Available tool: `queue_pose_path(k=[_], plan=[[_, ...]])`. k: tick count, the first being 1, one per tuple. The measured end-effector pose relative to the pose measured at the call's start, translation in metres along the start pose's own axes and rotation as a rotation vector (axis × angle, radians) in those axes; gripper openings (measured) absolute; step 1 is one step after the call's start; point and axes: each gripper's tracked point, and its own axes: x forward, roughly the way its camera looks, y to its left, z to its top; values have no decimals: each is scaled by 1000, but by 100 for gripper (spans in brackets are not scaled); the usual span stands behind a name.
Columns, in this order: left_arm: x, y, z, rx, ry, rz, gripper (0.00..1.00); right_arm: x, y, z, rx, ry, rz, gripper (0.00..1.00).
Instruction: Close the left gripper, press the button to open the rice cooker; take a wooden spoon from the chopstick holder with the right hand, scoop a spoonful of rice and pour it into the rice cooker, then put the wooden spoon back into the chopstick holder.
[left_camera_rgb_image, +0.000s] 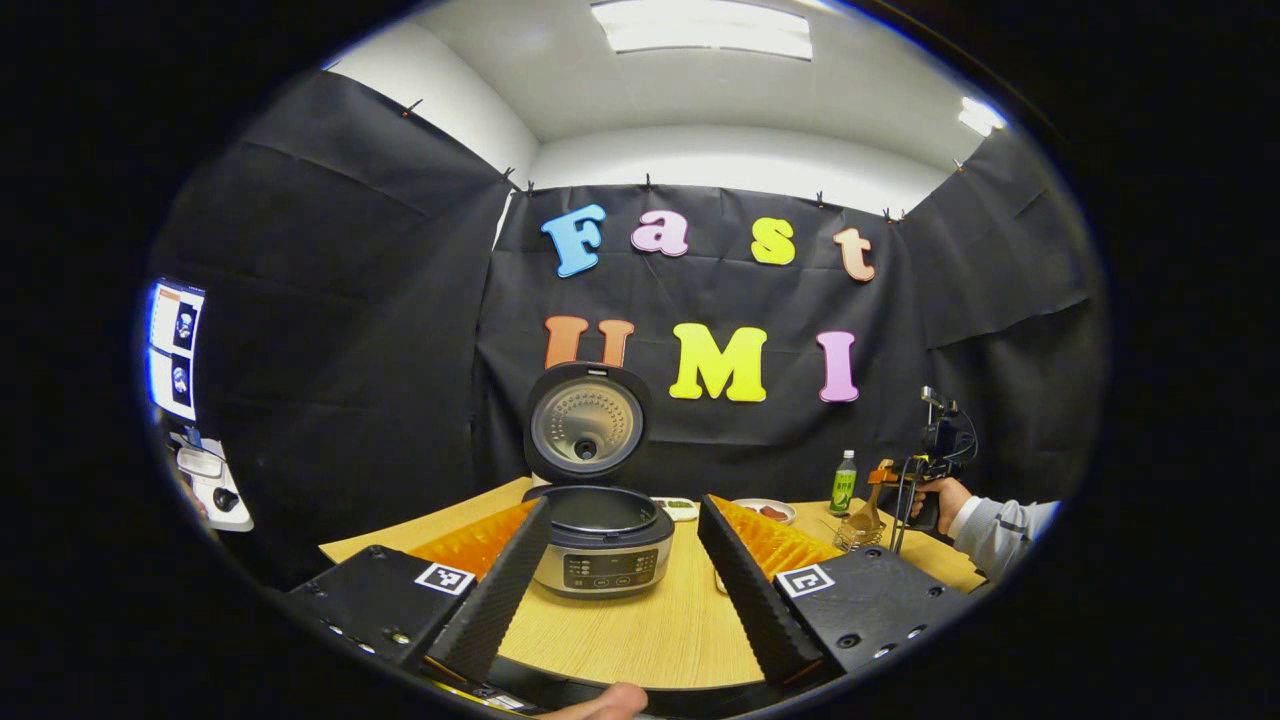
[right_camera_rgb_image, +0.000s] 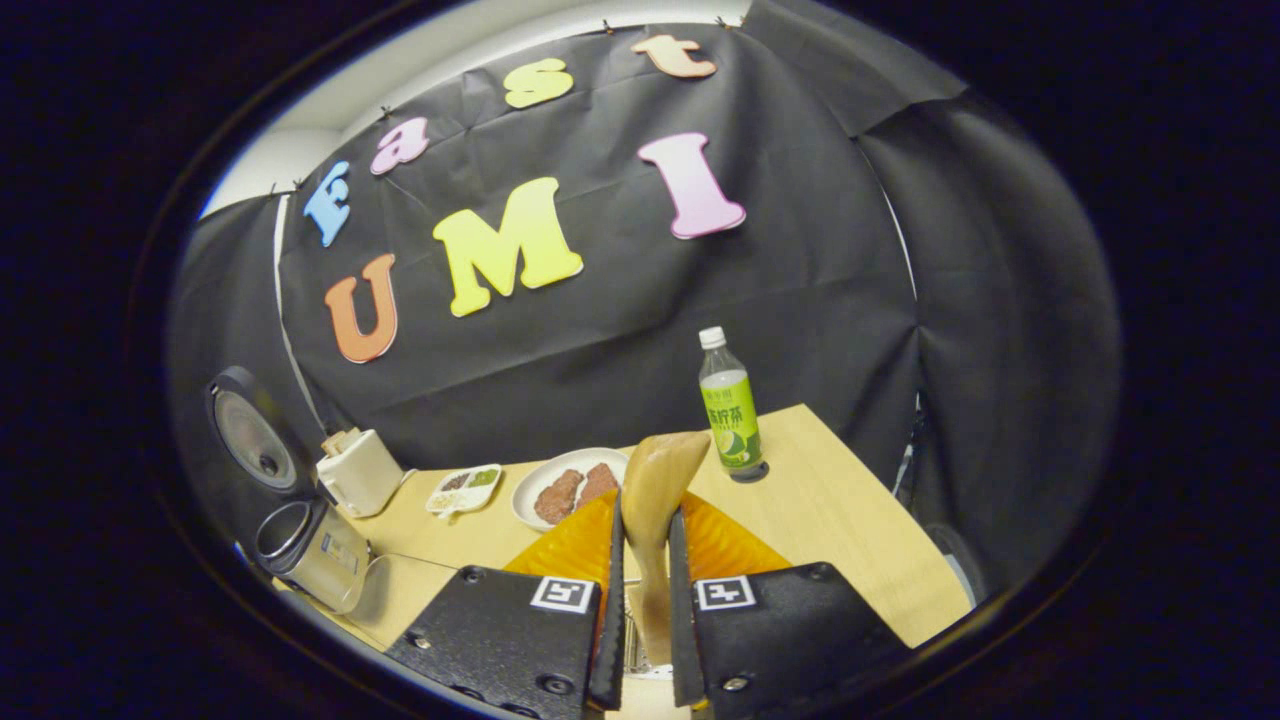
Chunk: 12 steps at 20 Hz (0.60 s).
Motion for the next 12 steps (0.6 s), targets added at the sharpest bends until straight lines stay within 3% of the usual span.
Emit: queue_pose_path(k=[7,12], plan=[[-11,4,14,-18,-36,-43,94,-41,42,42,-156,-86,-36,24],[-17,4,18,-46,-36,-85,94,-58,97,43,-175,-99,18,24]])
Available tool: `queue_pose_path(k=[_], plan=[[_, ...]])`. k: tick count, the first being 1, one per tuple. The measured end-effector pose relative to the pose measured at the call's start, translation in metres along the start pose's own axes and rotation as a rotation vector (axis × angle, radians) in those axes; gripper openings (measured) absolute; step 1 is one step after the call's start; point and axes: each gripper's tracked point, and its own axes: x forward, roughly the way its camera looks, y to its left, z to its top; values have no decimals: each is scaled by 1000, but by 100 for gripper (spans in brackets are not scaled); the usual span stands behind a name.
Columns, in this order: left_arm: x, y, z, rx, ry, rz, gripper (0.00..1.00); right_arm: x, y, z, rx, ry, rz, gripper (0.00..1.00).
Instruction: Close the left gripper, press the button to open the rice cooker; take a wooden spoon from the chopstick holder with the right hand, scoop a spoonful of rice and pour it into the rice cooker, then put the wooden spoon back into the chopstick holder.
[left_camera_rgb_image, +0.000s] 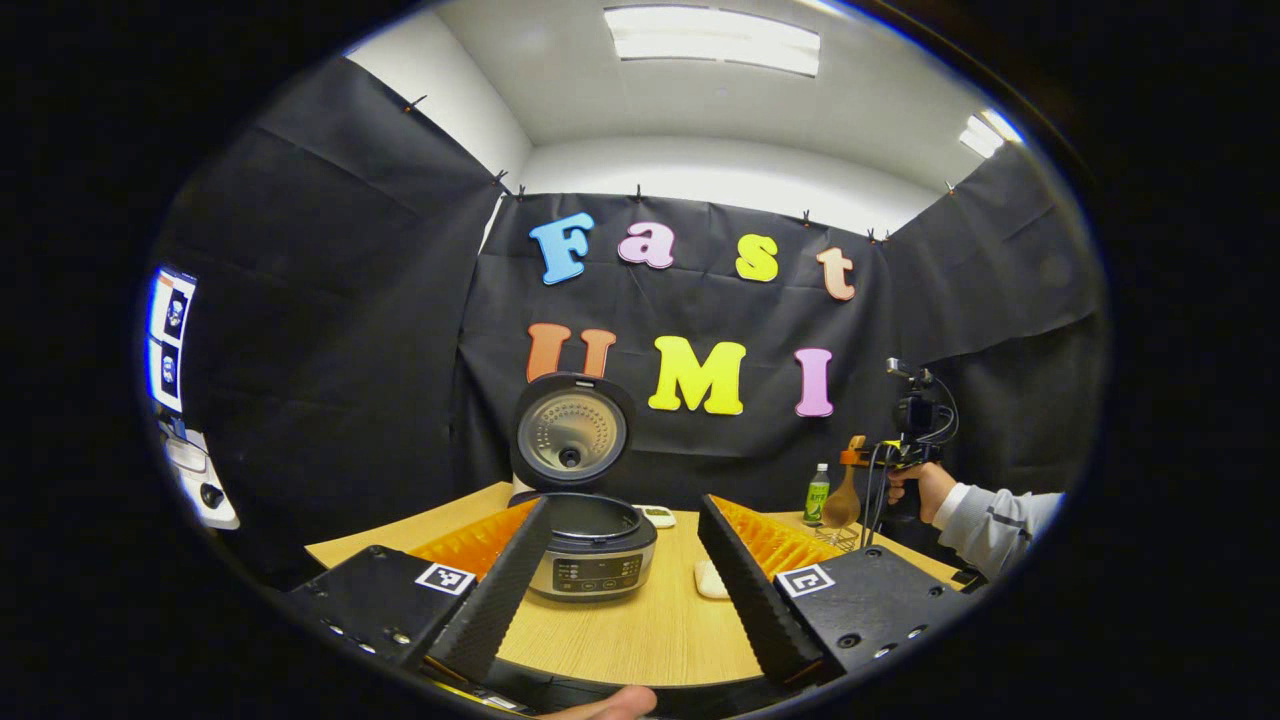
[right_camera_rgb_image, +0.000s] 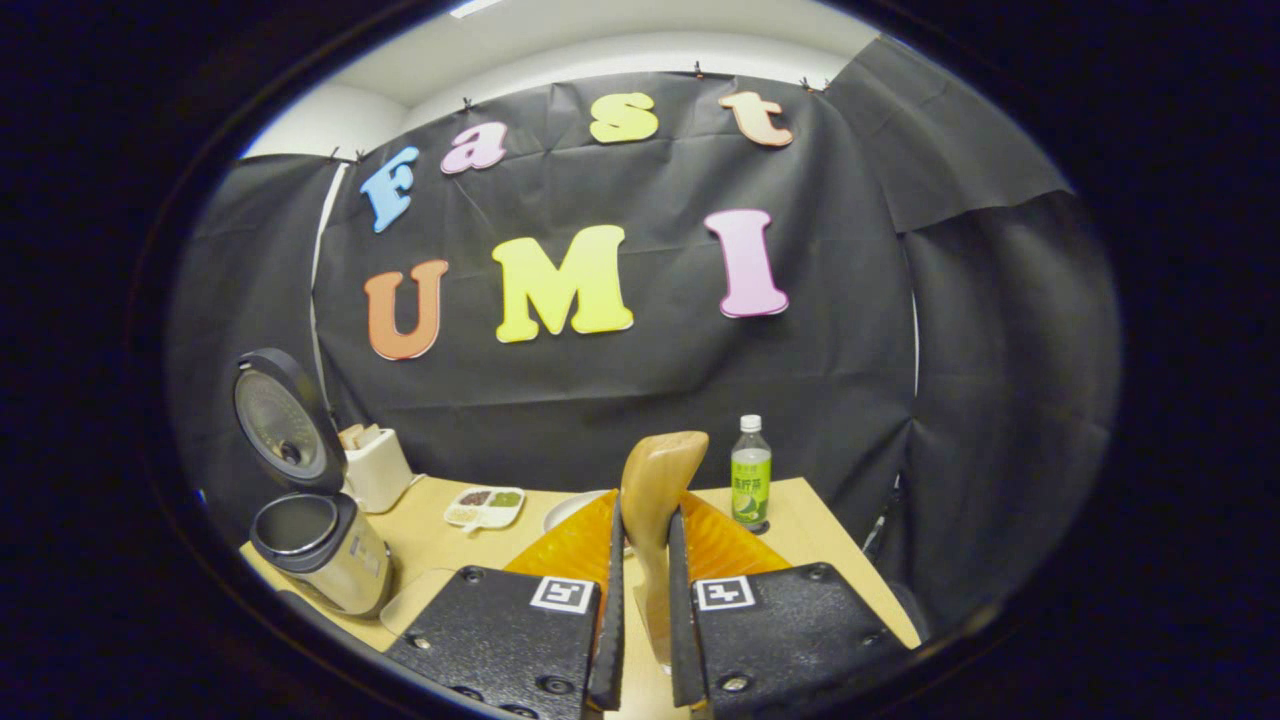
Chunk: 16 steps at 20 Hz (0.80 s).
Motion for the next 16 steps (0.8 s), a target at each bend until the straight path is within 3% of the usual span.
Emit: queue_pose_path(k=[8,12,16], plan=[[-2,-2,-9,24,34,-31,94,-7,102,-11,-41,-28,116,24],[-1,-2,-13,39,51,-24,94,2,114,-42,-135,-65,40,24],[0,-1,-15,39,56,-25,94,13,118,-81,-116,-26,17,24]])
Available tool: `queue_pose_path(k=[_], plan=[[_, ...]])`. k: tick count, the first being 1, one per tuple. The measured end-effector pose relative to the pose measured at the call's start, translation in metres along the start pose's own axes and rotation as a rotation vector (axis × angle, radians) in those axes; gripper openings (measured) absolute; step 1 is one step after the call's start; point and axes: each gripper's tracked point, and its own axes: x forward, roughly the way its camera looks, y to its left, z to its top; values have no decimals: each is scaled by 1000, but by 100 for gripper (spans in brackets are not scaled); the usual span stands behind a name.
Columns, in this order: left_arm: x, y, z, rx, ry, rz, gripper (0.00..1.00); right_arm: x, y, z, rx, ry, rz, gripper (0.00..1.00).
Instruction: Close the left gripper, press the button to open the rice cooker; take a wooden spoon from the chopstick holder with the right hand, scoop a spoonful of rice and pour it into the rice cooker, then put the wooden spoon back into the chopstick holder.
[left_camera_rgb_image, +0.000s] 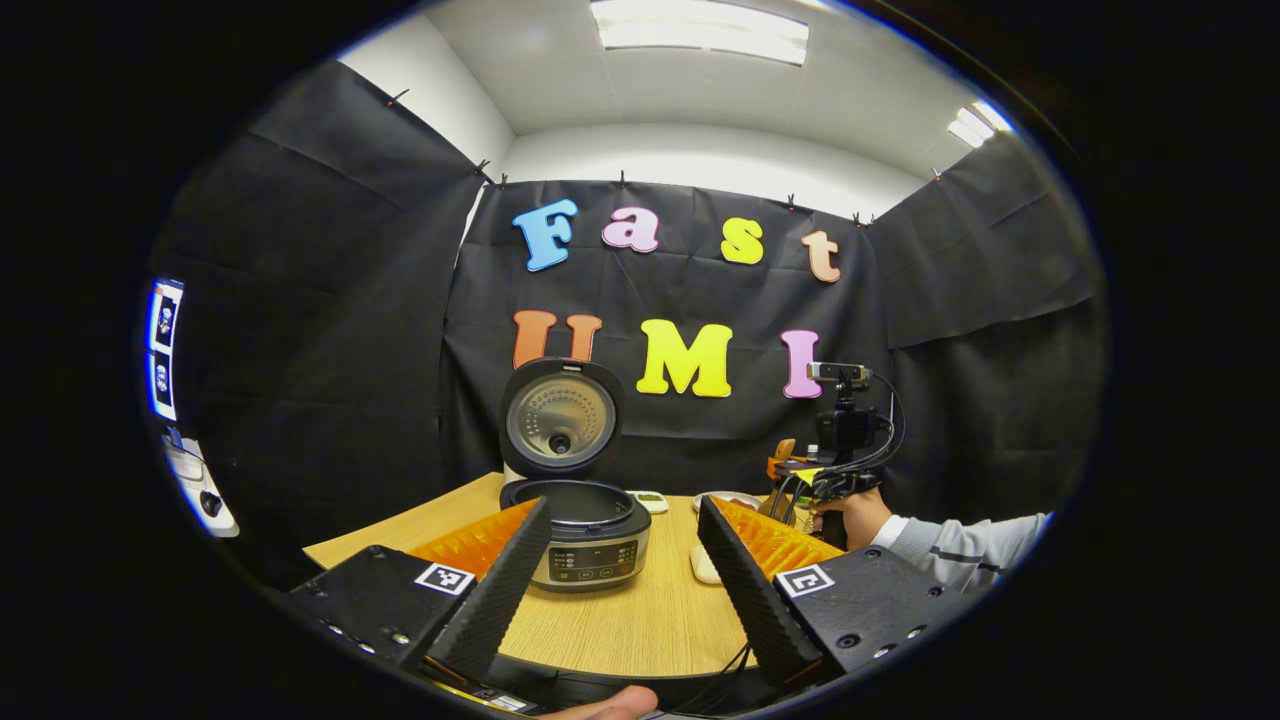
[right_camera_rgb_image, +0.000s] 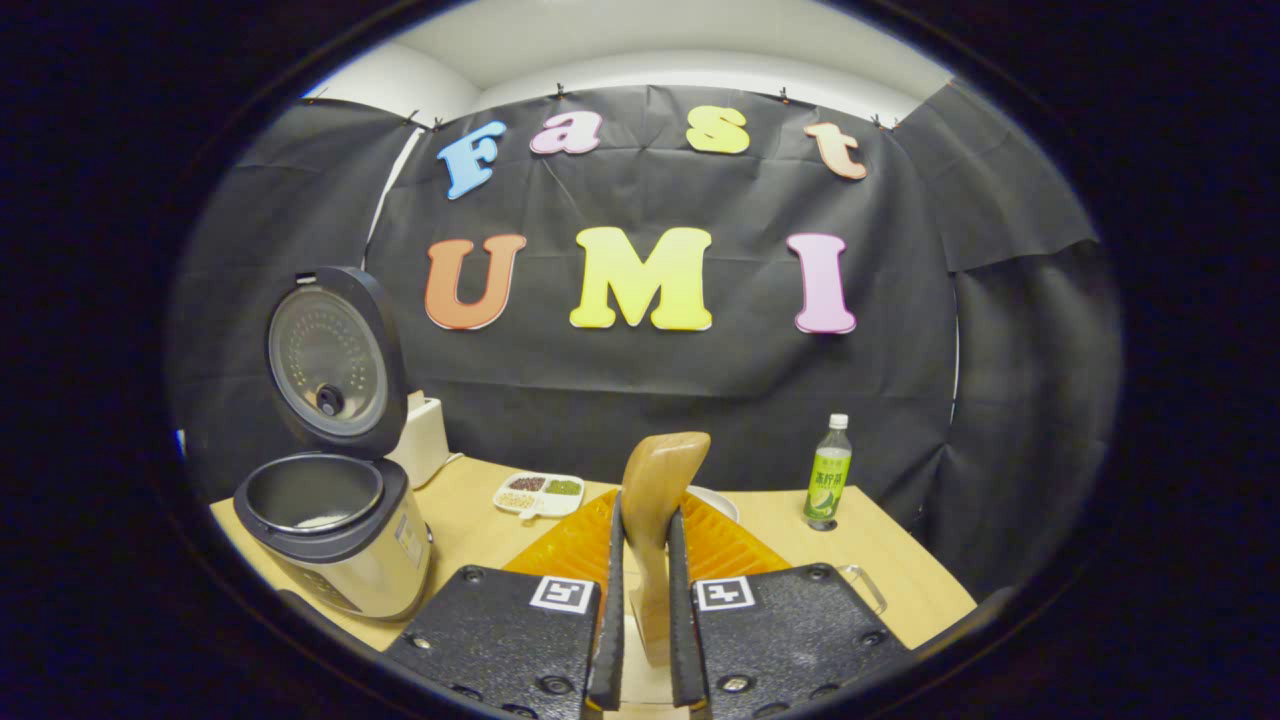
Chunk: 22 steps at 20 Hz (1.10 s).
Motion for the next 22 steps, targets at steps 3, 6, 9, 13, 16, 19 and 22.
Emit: queue_pose_path(k=[3,6,9,13,16,19,22], plan=[[2,-1,-5,4,8,5,94,5,-9,-19,-5,15,-44,24],[5,-6,-7,4,19,-12,94,9,-23,-33,-33,9,-111,24],[8,-9,-10,8,30,-21,94,7,-18,-47,-62,11,-112,24],[9,-13,-14,7,42,-28,94,-1,8,-63,7,68,-54,22],[10,-14,-16,13,50,-30,94,-6,18,-62,16,96,-36,20],[11,-16,-13,16,44,-35,94,-10,23,-63,43,111,-19,17],[10,-14,-16,10,47,-36,94,-17,26,-62,187,132,2,16]])
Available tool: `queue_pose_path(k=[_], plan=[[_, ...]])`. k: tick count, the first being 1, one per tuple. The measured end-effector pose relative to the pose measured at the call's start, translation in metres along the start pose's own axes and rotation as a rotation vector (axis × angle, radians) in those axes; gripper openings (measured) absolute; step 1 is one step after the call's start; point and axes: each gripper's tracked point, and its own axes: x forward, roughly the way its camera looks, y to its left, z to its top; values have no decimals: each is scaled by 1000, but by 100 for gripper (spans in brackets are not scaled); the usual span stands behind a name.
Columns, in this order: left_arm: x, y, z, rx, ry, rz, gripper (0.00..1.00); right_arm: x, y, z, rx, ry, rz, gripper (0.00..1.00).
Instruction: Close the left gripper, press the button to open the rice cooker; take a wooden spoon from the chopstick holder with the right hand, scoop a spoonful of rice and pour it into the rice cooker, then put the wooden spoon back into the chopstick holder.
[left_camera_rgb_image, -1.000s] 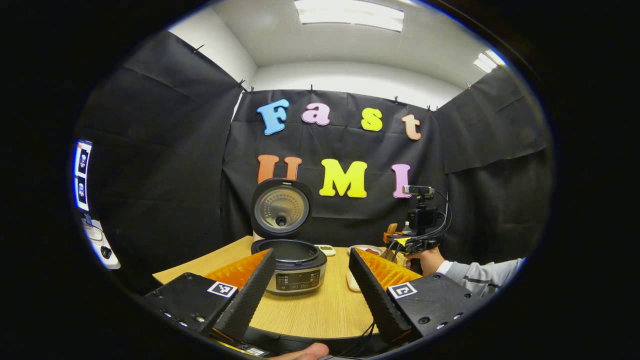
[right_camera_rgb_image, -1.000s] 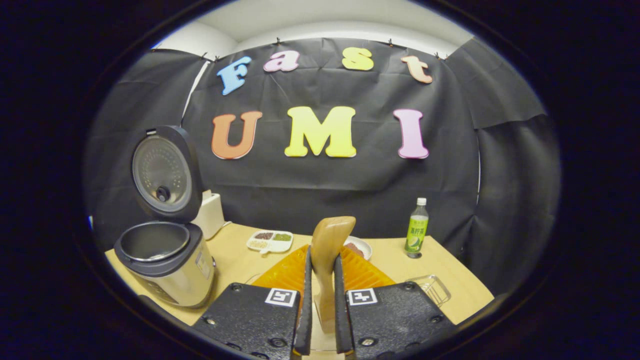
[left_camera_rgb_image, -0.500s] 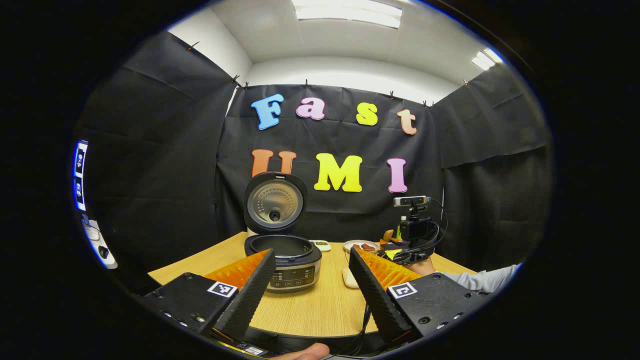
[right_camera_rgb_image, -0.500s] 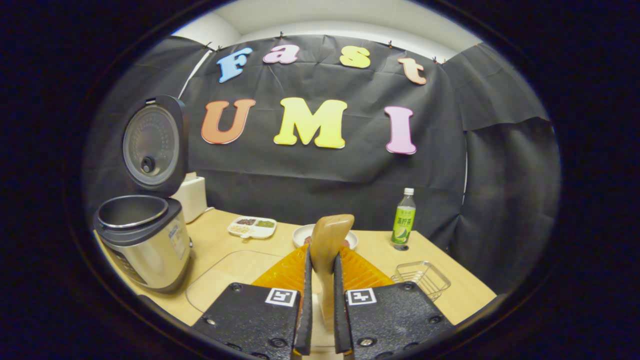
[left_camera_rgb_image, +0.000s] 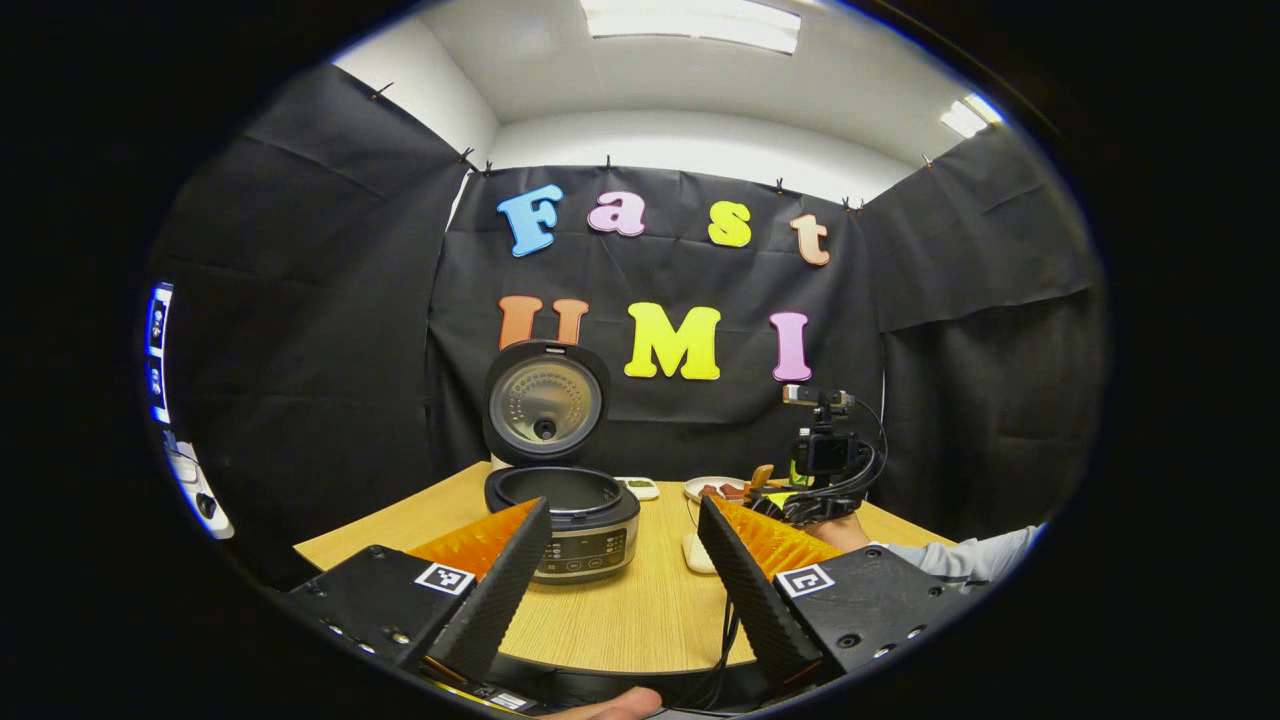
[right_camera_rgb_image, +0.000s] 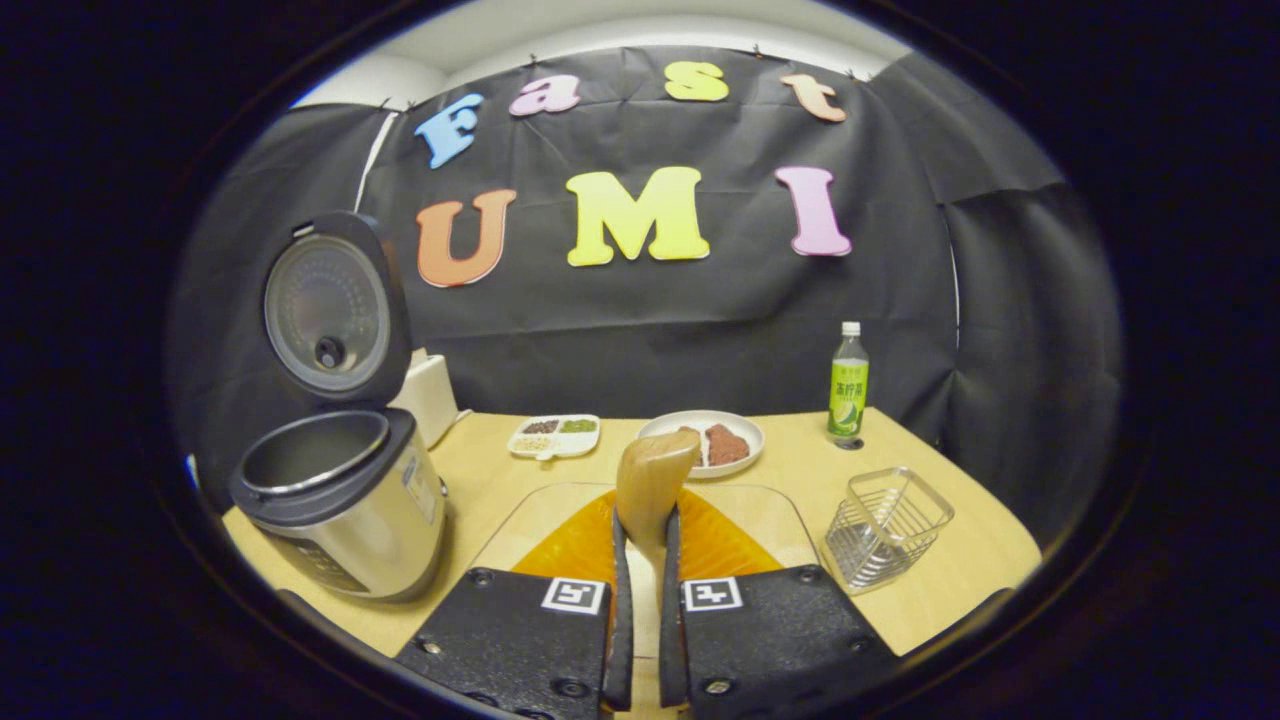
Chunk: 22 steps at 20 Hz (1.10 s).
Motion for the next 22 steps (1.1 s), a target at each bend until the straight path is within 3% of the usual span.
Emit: queue_pose_path(k=[7,10,16,22], plan=[[3,10,-3,3,17,36,94,-1,17,-3,317,74,113,15],[2,17,-5,-6,17,52,94,3,7,-3,484,119,140,16],[1,14,1,3,1,47,94,15,-33,-17,953,248,164,15],[1,10,-1,9,5,42,94,8,-48,-16,1109,261,162,15]])
